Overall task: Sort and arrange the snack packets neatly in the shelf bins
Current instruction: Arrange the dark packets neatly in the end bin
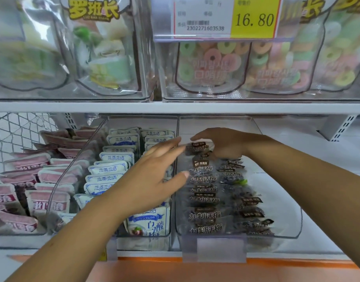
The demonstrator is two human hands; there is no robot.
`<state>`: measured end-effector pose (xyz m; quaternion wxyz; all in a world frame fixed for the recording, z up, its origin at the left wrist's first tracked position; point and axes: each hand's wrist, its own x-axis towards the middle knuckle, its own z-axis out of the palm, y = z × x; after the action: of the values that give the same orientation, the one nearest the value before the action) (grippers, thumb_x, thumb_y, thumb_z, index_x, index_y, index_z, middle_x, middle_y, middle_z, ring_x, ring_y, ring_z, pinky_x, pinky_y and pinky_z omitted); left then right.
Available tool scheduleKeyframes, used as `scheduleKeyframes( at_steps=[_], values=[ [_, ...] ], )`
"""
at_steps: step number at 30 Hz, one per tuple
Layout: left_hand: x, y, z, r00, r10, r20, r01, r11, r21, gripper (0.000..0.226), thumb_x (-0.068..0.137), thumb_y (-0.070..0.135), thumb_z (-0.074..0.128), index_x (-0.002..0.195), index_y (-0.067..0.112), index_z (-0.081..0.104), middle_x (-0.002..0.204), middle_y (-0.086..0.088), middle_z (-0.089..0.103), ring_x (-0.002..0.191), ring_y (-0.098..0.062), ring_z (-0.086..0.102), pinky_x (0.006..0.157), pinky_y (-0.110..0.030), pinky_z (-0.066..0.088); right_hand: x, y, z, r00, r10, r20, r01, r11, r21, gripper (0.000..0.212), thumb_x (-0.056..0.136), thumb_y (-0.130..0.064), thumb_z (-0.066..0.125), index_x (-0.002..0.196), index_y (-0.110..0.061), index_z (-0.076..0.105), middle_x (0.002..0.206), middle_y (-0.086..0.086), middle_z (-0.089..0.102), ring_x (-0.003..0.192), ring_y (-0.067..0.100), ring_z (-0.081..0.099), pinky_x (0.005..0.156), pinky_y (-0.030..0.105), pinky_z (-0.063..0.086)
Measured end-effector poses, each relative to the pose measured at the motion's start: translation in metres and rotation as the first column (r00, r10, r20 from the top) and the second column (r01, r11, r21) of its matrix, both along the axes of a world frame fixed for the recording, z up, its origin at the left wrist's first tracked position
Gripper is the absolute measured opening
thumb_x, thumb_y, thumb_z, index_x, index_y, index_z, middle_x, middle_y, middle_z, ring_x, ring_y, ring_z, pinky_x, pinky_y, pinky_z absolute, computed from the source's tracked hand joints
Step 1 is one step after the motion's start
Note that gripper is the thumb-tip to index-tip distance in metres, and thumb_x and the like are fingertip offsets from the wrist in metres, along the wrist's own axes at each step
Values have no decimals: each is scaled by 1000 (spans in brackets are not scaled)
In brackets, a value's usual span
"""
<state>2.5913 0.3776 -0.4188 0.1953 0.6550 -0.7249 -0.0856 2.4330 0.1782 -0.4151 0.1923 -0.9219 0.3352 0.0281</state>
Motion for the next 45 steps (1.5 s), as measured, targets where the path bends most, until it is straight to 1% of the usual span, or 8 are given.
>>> scheduleKeyframes(
  at_steps=[8, 15, 19, 21, 25, 34, 39, 45],
  values=[
    [2, 4, -2, 998, 23, -59, -20, 998, 59, 62, 95, 58, 35, 151, 43, 12, 143, 40, -3, 131, 18, -2, 108, -13, 2, 20, -13, -5, 999, -46, -5, 43, 967, -252, 39, 95, -44, 53, 123, -18, 57, 119, 7, 62, 104, 23, 56, 78, 29, 39],
    [0, 2, -1, 993, 20, -113, -10, 996, 85, 62, 94, 55, 39, 149, 47, 12, 138, 45, -7, 129, 20, -3, 111, -17, 4, 13, -7, -12, 987, -8, -158, 13, 1000, 26, 54, 97, -54, 39, 144, -26, 40, 143, 2, 49, 125, 22, 48, 104, 35, 35],
    [-1, -2, 6, 1000, -9, -27, 10, 999, 34, 66, 88, 63, 44, 148, 46, 22, 149, 36, 2, 137, 11, 4, 115, -21, 8, -20, -13, 30, 985, -147, 95, 143, 989, 41, 35, 93, -32, 59, 126, -21, 56, 120, 2, 59, 113, 24, 57, 98, 35, 46],
    [-8, -6, 14, 999, -53, -3, 53, 999, 6, 63, 86, 64, 48, 144, 46, 33, 153, 29, 16, 140, 5, 14, 118, -26, 14, -41, -9, 49, 993, -105, -47, 109, 990, 94, 24, 90, -19, 66, 113, -20, 63, 109, 2, 65, 107, 24, 61, 96, 38, 48],
    [-28, -28, 25, 965, -148, 216, 125, 985, 117, 49, 92, 55, 51, 139, 43, 45, 149, 24, 35, 137, -3, 32, 115, -26, 19, -46, 8, 45, 903, -25, -428, -20, 995, -100, 46, 85, -32, 70, 128, -30, 56, 119, -8, 62, 109, 14, 55, 94, 31, 43],
    [-31, -97, 26, 820, -207, 534, -60, 897, 439, 49, 88, 34, 66, 135, 30, 52, 138, 3, 54, 116, -24, 55, 100, -40, 47, -42, -18, 18, 922, -100, -375, -120, 845, -521, 39, 89, -40, 62, 124, -24, 55, 115, 0, 60, 110, 22, 56, 92, 36, 47],
    [-29, -102, 26, 889, -136, 438, -21, 942, 334, 53, 79, 37, 76, 128, 30, 57, 130, 3, 55, 109, -23, 57, 95, -35, 48, -58, 10, 33, 994, -20, -107, -13, 955, -295, 26, 89, -31, 64, 113, -26, 61, 105, -5, 54, 103, 16, 52, 83, 26, 41],
    [-26, -98, 25, 900, -146, 410, 12, 951, 310, 52, 77, 43, 76, 124, 32, 59, 128, 6, 51, 114, -21, 51, 92, -33, 44, -50, 34, 44, 900, 51, -434, -53, 999, 7, 61, 91, -64, 39, 131, -21, 57, 136, -4, 55, 120, 15, 51, 101, 29, 37]
  ],
)
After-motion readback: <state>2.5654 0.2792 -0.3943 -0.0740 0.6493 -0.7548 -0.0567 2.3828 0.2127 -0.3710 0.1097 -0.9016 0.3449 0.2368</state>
